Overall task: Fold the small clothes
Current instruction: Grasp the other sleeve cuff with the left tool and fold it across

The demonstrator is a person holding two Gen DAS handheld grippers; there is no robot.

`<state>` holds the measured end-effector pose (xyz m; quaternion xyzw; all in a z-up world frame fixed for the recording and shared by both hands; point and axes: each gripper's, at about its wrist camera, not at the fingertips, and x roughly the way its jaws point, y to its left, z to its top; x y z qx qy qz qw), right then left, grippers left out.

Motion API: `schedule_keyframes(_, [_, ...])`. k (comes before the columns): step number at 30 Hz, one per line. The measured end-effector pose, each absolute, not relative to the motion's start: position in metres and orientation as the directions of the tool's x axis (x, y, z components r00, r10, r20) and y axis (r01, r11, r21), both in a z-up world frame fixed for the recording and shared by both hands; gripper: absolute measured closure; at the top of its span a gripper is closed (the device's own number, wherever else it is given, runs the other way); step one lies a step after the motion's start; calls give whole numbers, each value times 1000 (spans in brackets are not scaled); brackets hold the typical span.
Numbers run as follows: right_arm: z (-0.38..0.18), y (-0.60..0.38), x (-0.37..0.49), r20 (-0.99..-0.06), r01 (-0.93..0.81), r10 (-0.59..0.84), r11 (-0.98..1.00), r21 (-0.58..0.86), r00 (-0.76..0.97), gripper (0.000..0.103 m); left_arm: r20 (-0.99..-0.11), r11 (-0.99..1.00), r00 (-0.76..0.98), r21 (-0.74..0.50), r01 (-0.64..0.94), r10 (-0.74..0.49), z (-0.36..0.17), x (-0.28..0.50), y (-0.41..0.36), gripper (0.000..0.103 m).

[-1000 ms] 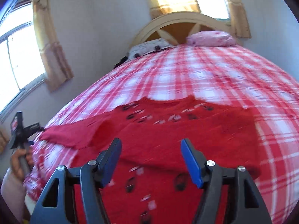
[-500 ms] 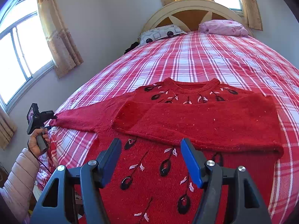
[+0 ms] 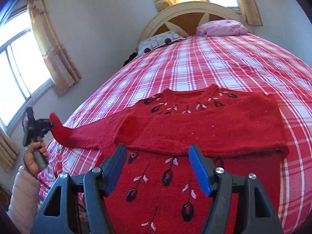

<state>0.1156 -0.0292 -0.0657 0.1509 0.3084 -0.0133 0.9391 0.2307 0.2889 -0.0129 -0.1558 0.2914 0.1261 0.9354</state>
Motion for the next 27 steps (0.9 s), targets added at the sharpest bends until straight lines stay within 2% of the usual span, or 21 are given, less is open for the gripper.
schedule_keyframes(3, [-68, -43, 110, -577, 153, 58, 938, 310, 815, 36, -518, 976, 855, -165, -143, 37, 14, 231, 220, 89])
schedule_keyframes(5, [-70, -55, 104, -573, 178, 46, 928, 329, 818, 36, -503, 988, 862, -152, -21, -58, 24, 230, 171, 89])
schedule_keyframes(7, [-70, -67, 97, -569, 202, 31, 918, 341, 822, 36, -505, 985, 849, -147, 92, -155, 26, 221, 119, 89])
schedule_keyframes(12, [-69, -100, 72, -560, 276, -34, 893, 355, 828, 36, -548, 958, 788, -104, 268, -280, 4, 198, 25, 89])
schedule_keyframes(17, [-72, -127, 48, -567, 344, -94, 870, 352, 818, 36, -607, 934, 733, -45, 353, -306, -34, 182, -27, 89])
schedule_keyframes(21, [-78, -141, 38, -578, 378, -109, 850, 367, 808, 36, -664, 921, 685, -14, 390, -300, -59, 175, -39, 89])
schedule_keyframes(24, [-80, -143, 37, -579, 377, -105, 847, 374, 809, 36, -736, 908, 596, -61, 414, -321, -75, 172, -24, 79])
schedule_keyframes(25, [-80, -141, 37, -578, 372, -100, 849, 374, 810, 36, -766, 904, 551, -91, 418, -331, -79, 171, -13, 63])
schedule_keyframes(26, [-78, -141, 39, -577, 359, -84, 851, 383, 813, 36, -789, 896, 503, -130, 424, -353, -81, 168, 0, 39])
schedule_keyframes(27, [-77, -141, 42, -569, 340, -60, 851, 400, 820, 36, -795, 887, 475, -164, 431, -377, -83, 161, 11, 31])
